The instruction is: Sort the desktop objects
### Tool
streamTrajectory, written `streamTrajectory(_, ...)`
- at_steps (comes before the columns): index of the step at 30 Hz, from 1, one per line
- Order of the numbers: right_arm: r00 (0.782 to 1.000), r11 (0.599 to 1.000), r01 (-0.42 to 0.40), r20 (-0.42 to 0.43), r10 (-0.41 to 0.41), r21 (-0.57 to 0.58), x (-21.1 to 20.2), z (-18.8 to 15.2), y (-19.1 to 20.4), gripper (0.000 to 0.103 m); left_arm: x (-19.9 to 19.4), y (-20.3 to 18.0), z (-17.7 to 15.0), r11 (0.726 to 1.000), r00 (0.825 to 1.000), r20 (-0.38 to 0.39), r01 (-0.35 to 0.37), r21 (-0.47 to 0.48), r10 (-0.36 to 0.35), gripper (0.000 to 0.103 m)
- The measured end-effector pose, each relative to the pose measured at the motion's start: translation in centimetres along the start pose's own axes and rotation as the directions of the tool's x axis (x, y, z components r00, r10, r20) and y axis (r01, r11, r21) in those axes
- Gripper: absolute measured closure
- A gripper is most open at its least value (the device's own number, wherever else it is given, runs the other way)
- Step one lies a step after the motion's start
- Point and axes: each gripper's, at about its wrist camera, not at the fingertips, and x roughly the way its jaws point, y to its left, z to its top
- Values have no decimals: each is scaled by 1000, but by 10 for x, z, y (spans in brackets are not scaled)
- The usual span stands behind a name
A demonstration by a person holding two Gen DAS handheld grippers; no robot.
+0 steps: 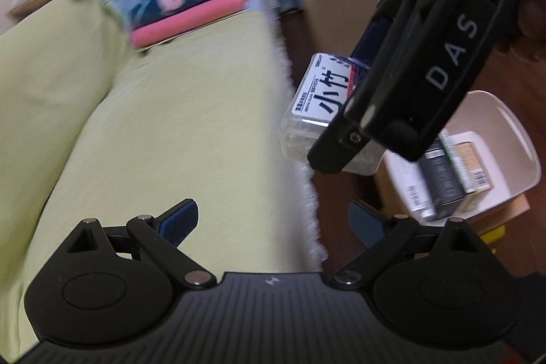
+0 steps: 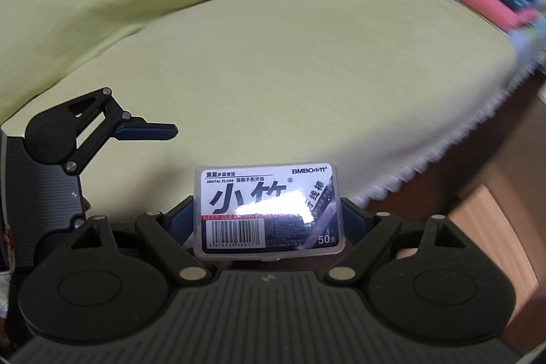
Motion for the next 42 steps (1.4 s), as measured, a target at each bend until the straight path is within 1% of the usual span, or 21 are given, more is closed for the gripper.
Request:
streamTrajectory(2,1000,999,30,-9,-29,33,-7,-14,-16,19,8,-18,11,998,999,6,37,55,-38,7)
streamTrajectory(5,997,993,72,-23,-70,88,-16,-37,-40,19,25,-44,30,986,997,13,76,150,-79,7)
streamTrajectory(11,989,970,142,-63,-132,198,-34,-91,-88,19,50,-87,54,952,987,15,148,267,-157,7)
streamTrajectory(16,978,931,205,-106,-181,300,-43,-139,-126,19,68,-113,66,917,974,10,210,338,-226,7)
streamTrajectory(20,968,883,249,-141,-209,399,-41,-175,-150,19,76,-133,67,893,967,5,232,385,-253,7)
streamTrajectory(24,961,861,271,-174,-216,430,-33,-202,-161,19,86,-148,67,870,962,2,246,426,-273,7)
streamTrajectory(26,956,859,282,-197,-216,427,-27,-211,-164,19,92,-156,67,859,960,0,251,446,-280,7)
streamTrajectory(31,938,866,320,-255,-233,384,-7,-226,-171,19,106,-169,65,831,964,-17,238,503,-265,7)
streamTrajectory(33,931,876,331,-275,-241,352,0,-233,-173,19,109,-175,64,811,962,-16,239,535,-272,7)
streamTrajectory(38,914,903,337,-324,-245,266,21,-247,-175,19,120,-189,59,754,951,-6,249,608,-310,7)
streamTrajectory(40,901,915,345,-345,-261,209,28,-251,-173,19,126,-195,55,739,951,-5,245,627,-311,7)
streamTrajectory(42,897,926,338,-356,-263,169,35,-254,-173,19,132,-201,52,726,950,-8,245,642,-314,7)
